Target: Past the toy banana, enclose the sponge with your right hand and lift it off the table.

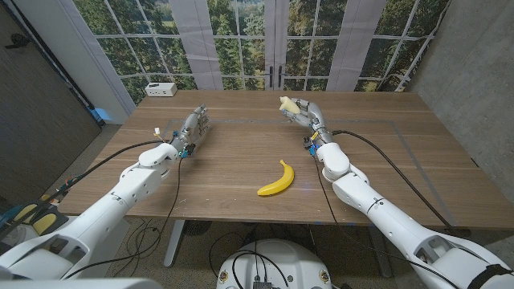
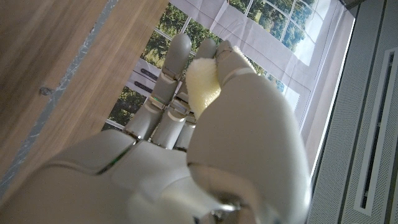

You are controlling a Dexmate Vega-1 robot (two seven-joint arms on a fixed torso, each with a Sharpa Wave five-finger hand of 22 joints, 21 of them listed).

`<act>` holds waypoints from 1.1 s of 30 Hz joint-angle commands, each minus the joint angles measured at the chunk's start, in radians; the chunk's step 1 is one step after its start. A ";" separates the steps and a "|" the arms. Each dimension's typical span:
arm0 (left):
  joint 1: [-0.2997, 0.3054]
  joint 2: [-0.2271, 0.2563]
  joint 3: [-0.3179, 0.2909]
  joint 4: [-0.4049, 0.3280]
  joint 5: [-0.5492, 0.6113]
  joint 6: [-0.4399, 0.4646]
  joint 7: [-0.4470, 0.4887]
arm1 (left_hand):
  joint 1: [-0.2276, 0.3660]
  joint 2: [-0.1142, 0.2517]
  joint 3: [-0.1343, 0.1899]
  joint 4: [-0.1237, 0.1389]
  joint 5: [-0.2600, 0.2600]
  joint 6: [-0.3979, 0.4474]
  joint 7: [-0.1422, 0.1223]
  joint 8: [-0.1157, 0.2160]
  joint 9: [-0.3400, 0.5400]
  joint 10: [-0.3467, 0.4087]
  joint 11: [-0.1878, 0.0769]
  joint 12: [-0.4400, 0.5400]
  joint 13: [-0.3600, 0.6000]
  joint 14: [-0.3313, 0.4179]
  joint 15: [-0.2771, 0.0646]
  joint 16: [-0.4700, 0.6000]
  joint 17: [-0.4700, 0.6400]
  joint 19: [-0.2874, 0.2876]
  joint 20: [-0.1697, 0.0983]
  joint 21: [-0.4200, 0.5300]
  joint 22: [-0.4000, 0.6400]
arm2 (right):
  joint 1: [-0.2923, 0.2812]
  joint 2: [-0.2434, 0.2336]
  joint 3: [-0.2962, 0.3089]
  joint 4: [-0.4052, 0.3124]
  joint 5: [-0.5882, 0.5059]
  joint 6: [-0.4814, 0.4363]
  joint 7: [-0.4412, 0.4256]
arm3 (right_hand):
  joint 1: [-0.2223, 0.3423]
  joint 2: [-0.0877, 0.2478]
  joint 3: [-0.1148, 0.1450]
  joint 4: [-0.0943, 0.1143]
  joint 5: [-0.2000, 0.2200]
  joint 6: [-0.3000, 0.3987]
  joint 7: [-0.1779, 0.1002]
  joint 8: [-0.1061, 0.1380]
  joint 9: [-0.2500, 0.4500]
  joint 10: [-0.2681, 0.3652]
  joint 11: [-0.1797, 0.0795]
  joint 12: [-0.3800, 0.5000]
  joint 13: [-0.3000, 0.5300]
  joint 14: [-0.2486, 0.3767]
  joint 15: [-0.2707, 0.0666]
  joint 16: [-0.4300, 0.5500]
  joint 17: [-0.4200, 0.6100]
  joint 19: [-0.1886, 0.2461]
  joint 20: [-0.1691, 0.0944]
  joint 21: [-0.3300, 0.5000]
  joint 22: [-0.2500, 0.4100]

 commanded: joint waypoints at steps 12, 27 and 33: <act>-0.022 0.026 0.012 0.004 0.005 0.021 -0.052 | 0.007 0.029 -0.005 0.002 0.005 -0.039 -0.005 0.000 0.003 -0.032 0.001 -0.001 0.003 -0.085 -0.005 0.000 0.005 0.003 0.003 -0.006 0.004 | -0.016 0.013 0.055 0.005 0.154 -0.005 0.046 | 0.131 0.136 0.011 0.002 0.005 0.085 0.089 0.002 0.007 0.089 0.079 0.006 0.006 0.016 -0.005 -0.005 0.006 -0.009 -0.088 0.017 -0.004; -0.070 0.021 0.024 0.105 -0.010 -0.029 -0.204 | 0.009 0.030 -0.005 0.002 0.006 -0.039 -0.005 0.000 0.003 -0.029 0.007 0.000 0.003 -0.083 -0.005 0.001 0.005 0.006 0.001 -0.005 0.004 | -0.055 0.014 0.098 -0.057 0.248 -0.020 0.043 | 0.132 0.135 0.014 0.002 0.005 0.085 0.091 -0.001 0.008 0.088 0.084 0.004 0.007 0.018 -0.005 -0.007 0.010 -0.013 -0.088 0.029 -0.008; -0.071 0.021 0.023 0.133 -0.019 -0.048 -0.246 | 0.009 0.031 -0.005 0.002 0.006 -0.039 -0.004 0.000 0.003 -0.029 0.000 -0.001 0.003 -0.083 -0.005 0.000 0.005 0.007 0.001 -0.005 0.004 | -0.083 0.013 0.104 -0.103 0.252 -0.035 0.008 | 0.132 0.135 0.015 0.001 0.004 0.084 0.090 -0.003 0.009 0.087 0.081 0.005 0.009 0.018 -0.005 -0.008 0.012 -0.016 -0.088 0.035 -0.010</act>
